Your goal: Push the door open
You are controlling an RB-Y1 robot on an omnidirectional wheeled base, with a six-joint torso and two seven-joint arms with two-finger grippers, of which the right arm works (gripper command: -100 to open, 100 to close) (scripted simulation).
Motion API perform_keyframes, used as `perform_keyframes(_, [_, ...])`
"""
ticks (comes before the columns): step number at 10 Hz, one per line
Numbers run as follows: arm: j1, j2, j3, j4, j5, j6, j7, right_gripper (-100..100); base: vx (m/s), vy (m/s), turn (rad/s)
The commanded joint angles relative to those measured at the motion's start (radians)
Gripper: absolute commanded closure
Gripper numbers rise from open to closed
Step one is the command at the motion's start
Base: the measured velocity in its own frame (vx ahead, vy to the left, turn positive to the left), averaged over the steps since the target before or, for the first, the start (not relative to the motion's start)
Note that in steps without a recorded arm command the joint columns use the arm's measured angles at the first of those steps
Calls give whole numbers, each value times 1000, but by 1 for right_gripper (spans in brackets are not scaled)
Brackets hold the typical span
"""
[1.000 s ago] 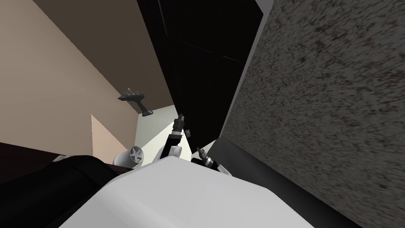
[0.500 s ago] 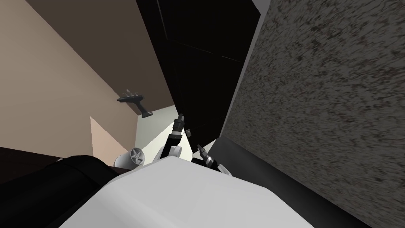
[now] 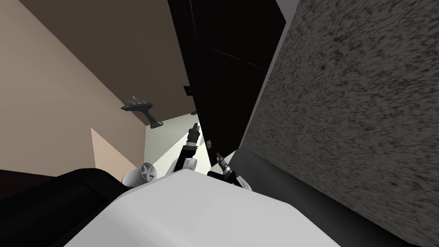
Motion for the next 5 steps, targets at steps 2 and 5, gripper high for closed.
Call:
perform_keyframes(2, [-1, 28, -59, 25, -9, 9, 22, -100, -51, 154, -64])
perform_keyframes(5, [-6, 31, -72, 38, -10, 13, 28, -100, -4, 97, -18])
